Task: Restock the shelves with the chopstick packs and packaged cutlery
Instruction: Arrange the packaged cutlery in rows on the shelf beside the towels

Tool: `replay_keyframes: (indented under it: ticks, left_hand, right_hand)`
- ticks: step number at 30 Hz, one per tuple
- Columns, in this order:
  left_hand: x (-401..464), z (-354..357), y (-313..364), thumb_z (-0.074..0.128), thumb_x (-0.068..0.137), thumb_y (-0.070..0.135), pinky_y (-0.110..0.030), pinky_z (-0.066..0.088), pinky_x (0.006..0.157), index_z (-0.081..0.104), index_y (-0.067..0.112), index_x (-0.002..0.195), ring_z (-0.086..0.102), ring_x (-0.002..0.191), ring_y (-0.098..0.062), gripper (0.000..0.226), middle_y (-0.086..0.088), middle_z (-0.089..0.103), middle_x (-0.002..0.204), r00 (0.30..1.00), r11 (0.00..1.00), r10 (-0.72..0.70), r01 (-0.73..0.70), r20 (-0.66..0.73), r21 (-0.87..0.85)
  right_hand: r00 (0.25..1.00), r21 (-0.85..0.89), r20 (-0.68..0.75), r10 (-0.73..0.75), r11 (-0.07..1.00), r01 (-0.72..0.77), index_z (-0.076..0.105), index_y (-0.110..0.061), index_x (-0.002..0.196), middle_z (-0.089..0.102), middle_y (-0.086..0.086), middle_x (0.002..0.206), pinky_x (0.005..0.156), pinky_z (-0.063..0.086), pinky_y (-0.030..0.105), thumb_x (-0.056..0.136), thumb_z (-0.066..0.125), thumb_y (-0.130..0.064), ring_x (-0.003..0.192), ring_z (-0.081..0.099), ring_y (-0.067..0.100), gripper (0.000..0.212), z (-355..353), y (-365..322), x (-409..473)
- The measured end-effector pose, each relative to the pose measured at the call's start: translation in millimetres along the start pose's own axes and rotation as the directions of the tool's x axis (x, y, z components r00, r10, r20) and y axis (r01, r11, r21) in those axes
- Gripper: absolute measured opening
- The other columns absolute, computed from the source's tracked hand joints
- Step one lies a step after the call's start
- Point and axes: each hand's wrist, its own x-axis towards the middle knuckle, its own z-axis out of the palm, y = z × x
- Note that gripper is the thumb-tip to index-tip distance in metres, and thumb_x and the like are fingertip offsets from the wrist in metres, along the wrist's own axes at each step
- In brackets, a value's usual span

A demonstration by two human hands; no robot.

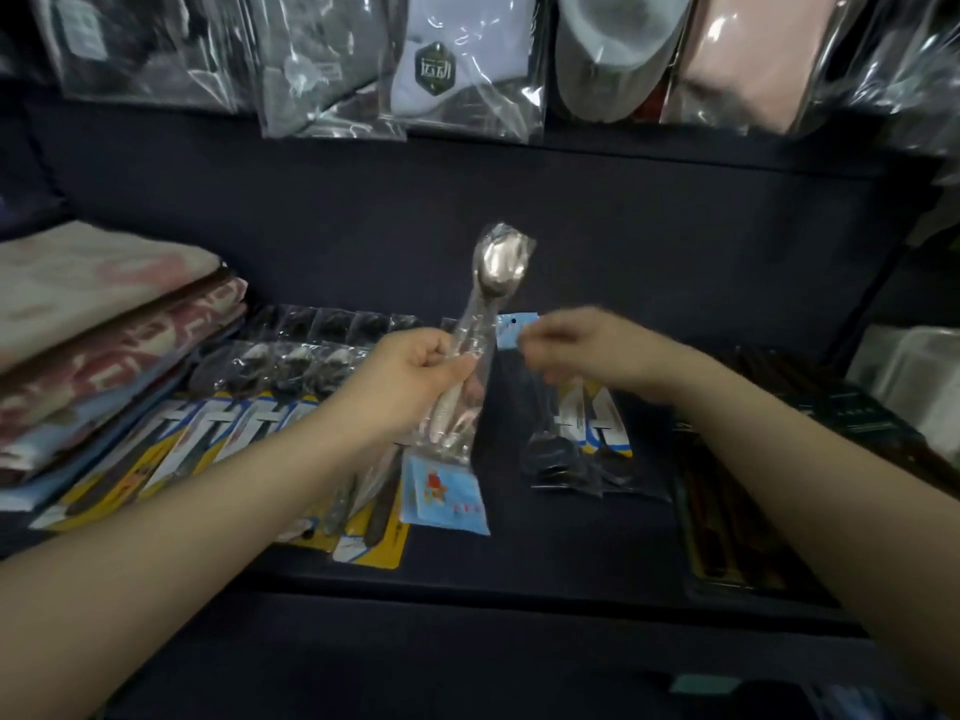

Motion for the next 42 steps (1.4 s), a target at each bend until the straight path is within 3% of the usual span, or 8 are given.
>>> replay_keyframes:
  ticks: [4,9,12,18,22,27,35,42]
  left_hand:
    - [1.9,-28.9,-8.8,0.052,0.090,0.021,-0.027,0.036,0.049,0.059,0.012,0.059,0.044,0.045,-0.015,0.033,0.005,0.054,0.040,0.997,0.986,-0.039,0.050,-0.068,0.161]
    - [5.5,-22.6,-14.5,0.049,0.091,0.014,-0.018,0.038,0.044,0.057,0.012,0.063,0.046,0.041,-0.006,0.030,0.006,0.054,0.046,0.989,0.978,-0.148,0.145,0.012,0.148]
    - [12.6,-4.9,-13.2,0.046,0.091,0.005,-0.017,0.042,0.044,0.057,0.010,0.069,0.052,0.044,-0.008,0.025,0.003,0.060,0.051,0.972,0.977,-0.212,0.210,0.101,0.022]
    - [33.6,29.0,-8.6,0.051,0.083,0.001,-0.040,0.048,0.093,0.057,0.006,0.109,0.060,0.101,-0.028,0.027,-0.013,0.064,0.110,0.944,0.950,-0.232,0.169,0.234,0.262]
    - [32.5,40.6,-6.2,0.056,0.087,0.010,-0.025,0.040,0.089,0.037,0.017,0.136,0.049,0.111,-0.017,0.053,-0.003,0.051,0.127,0.929,0.913,-0.197,0.058,0.313,0.403]
    - [34.4,49.8,-10.0,0.060,0.086,0.027,-0.024,0.038,0.091,0.039,0.014,0.136,0.045,0.119,-0.016,0.055,-0.005,0.043,0.140,0.922,0.865,-0.175,-0.023,0.344,0.502]
    - [38.0,52.8,-24.0,0.061,0.085,0.028,-0.031,0.037,0.102,0.044,0.014,0.133,0.042,0.125,-0.022,0.053,-0.005,0.037,0.141,0.918,0.823,-0.099,-0.142,0.385,0.549]
    - [50.9,78.4,-23.1,0.057,0.086,0.022,-0.023,0.037,0.081,0.054,0.008,0.120,0.048,0.109,-0.018,0.038,-0.005,0.040,0.135,0.911,0.810,-0.098,-0.161,0.400,0.565]
  right_hand:
    - [0.927,-0.443,0.358,0.110,0.894,0.065,0.049,-0.019,0.132,0.056,-0.009,0.122,0.095,0.041,0.019,0.091,0.054,-0.040,0.112,0.053,0.008,0.047,16.7,8.6,-13.1]
    - [0.983,-0.504,-0.111,0.148,0.844,-0.184,0.052,-0.016,0.122,0.056,0.010,0.130,0.100,0.040,0.038,0.086,0.050,-0.053,0.119,0.050,0.029,0.052,45.4,29.3,14.9]
    - [0.970,-0.529,-0.144,0.198,0.812,-0.244,0.055,-0.015,0.120,0.060,0.011,0.125,0.094,0.040,0.035,0.088,0.053,-0.045,0.116,0.054,0.030,0.045,47.2,27.4,19.3]
    - [0.928,-0.058,-0.205,0.310,0.943,-0.327,0.065,0.001,0.107,0.066,0.017,0.111,0.078,0.046,0.033,0.094,0.046,-0.013,0.090,0.058,0.024,0.027,21.8,27.9,7.2]
    - [0.827,0.169,-0.192,0.528,0.848,-0.502,0.054,-0.001,0.096,0.055,0.017,0.090,0.065,0.046,0.034,0.088,0.048,0.004,0.078,0.051,0.023,0.011,19.8,42.2,9.4]
    - [0.803,0.633,-0.096,0.588,0.659,-0.406,0.052,-0.006,0.076,0.055,0.013,0.071,0.046,0.050,0.026,0.088,0.053,0.006,0.047,0.060,0.017,0.017,26.9,42.0,15.8]
    - [0.786,0.598,-0.306,0.538,0.751,-0.281,0.063,0.007,0.093,0.065,0.028,0.095,0.078,0.053,0.046,0.085,0.047,0.007,0.076,0.060,0.029,0.017,18.0,39.3,14.5]
    - [0.751,0.472,-0.546,0.370,0.877,-0.090,0.057,0.003,0.101,0.064,0.032,0.100,0.083,0.050,0.059,0.087,0.047,-0.008,0.087,0.062,0.049,0.020,-25.8,32.8,-7.8]
